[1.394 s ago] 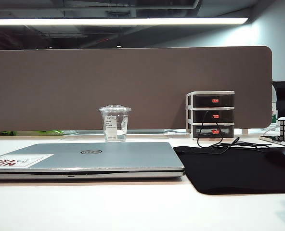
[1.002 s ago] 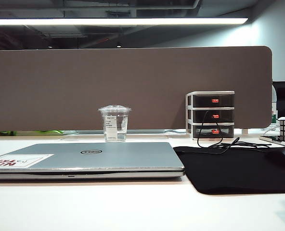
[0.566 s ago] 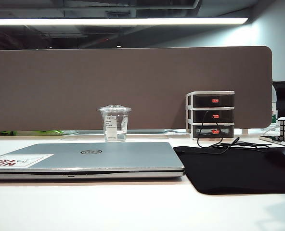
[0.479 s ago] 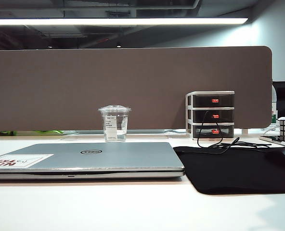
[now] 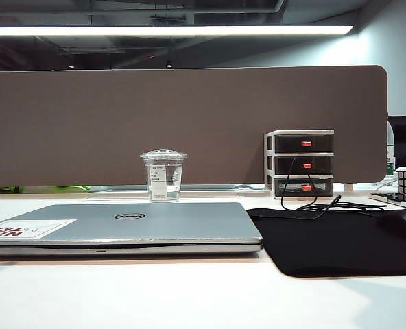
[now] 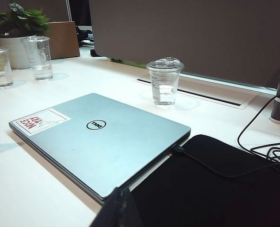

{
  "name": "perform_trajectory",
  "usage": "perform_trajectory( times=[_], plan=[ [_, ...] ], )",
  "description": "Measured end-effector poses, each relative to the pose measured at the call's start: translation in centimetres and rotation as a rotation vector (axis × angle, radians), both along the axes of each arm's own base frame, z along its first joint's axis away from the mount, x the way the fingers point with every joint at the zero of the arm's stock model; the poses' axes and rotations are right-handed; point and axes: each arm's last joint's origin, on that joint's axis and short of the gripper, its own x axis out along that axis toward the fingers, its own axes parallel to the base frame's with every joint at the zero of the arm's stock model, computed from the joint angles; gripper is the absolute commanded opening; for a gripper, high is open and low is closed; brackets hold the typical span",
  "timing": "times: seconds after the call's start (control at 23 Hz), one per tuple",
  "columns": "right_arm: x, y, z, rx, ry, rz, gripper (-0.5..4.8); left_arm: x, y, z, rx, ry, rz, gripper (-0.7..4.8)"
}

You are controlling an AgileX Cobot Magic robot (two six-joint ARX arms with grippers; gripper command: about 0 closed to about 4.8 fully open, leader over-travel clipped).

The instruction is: Pick up the coffee cup and place it on the right side of the laptop.

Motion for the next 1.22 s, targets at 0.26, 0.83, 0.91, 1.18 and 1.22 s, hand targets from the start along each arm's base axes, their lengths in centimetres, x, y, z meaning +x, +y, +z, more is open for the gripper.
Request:
perform_trajectory(
  times=[0.26,0.83,0.91,1.18,1.22],
  plan=[
    [0.0,0.0,0.0,0.0,0.0,0.0,-0.01,0.0,0.0,0.0,-0.046,0.019,-0.003,1.38],
    [0.0,0.0,0.0,0.0,0.0,0.0,-0.01,0.3,0.1,3.2,0.035,-0.096,0.038,4.79],
    [0.0,0.0,0.0,0.0,0.0,0.001,-0.01,0.9,0.1,3.9,0.038,-0.104,0.042,4.79],
    [0.0,0.0,0.0,0.0,0.0,0.0,-0.01,4.7,0.1,5.7,0.074,-0.089,0.033,4.79],
    [0.0,0.0,0.0,0.0,0.0,0.001,-0.01,5.4,0.1,5.7,0.085,-0.083,0.022,4.79]
  ],
)
